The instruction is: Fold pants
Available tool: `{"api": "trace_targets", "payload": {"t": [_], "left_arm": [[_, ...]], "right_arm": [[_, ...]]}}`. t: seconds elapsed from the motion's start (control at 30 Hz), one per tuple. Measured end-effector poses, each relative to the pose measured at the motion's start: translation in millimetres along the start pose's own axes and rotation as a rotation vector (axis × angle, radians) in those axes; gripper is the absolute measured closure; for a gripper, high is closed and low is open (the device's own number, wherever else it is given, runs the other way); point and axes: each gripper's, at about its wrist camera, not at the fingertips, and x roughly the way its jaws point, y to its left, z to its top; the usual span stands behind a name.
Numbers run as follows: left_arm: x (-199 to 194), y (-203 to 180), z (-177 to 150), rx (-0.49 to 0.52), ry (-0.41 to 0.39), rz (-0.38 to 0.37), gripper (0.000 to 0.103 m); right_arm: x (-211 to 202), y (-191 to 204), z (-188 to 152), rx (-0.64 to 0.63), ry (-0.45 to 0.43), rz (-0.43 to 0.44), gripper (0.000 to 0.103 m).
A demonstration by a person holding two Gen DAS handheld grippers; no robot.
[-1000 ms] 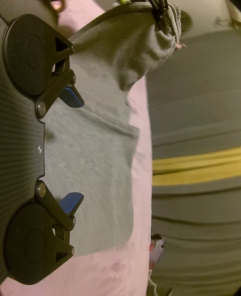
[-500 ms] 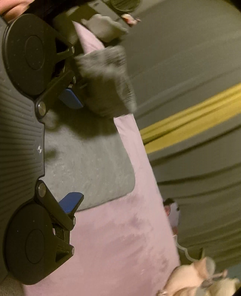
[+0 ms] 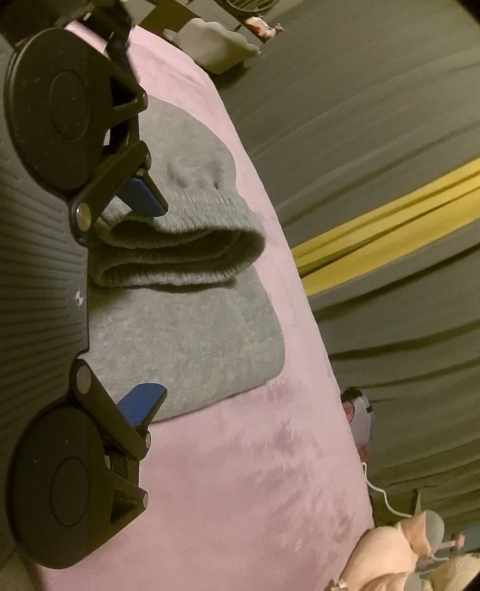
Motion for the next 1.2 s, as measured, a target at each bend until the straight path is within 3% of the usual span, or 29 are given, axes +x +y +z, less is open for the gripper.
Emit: {"api": "trace_targets", "payload": {"t": [0.17,0.3,0.4,0.53,0.8,0.9,0.93,0.97,1.0,1.1,1.2], "left_arm": [[-12.6,51.5,-3.2,-0.215,-0.006,0.144,0.009],[-4.6,90.7,-12.3,-0.402,0.060,0.210,0.007],[6.0,116.8,-28.1,-0.563,0.114,0.185,0.007],[8.3,139.3,-40.8,-0.698,0.132,0.159,0.007],[11.7,139.2,-46.1,-0.733,0.091,0.140,0.007],[13.1,139.4,-46.0,-0.739,0.090,0.140,0.007],[14.3,139.8,-45.9,-0.740,0.090,0.137,0.007],[14.2,139.7,-45.8,-0.741,0.089,0.136,0.007],[14.1,139.6,-45.7,-0.742,0.087,0.136,0.007],[14.0,139.3,-45.8,-0.751,0.077,0.131,0.007],[14.7,139.0,-45.3,-0.753,0.076,0.133,0.007]], "right_arm": [[10.1,9.2,-0.2,-0.035,0.035,0.022,0.005],[21.9,16.2,-1.3,-0.047,0.076,0.053,0.005],[30.2,17.2,-1.3,-0.027,0.107,0.085,0.005],[45.2,7.8,1.7,0.073,0.175,0.155,0.006],[84.8,-9.8,13.5,0.299,0.277,0.277,0.008],[96.5,-13.2,14.6,0.364,0.299,0.295,0.019],[98.9,-14.4,15.4,0.372,0.302,0.295,0.027],[99.7,-15.8,15.6,0.377,0.304,0.301,0.045],[100.2,-18.1,14.7,0.391,0.308,0.316,0.054],[101.3,-25.8,9.8,0.451,0.321,0.349,0.054],[104.4,-22.9,9.2,0.450,0.325,0.350,0.040]]}}
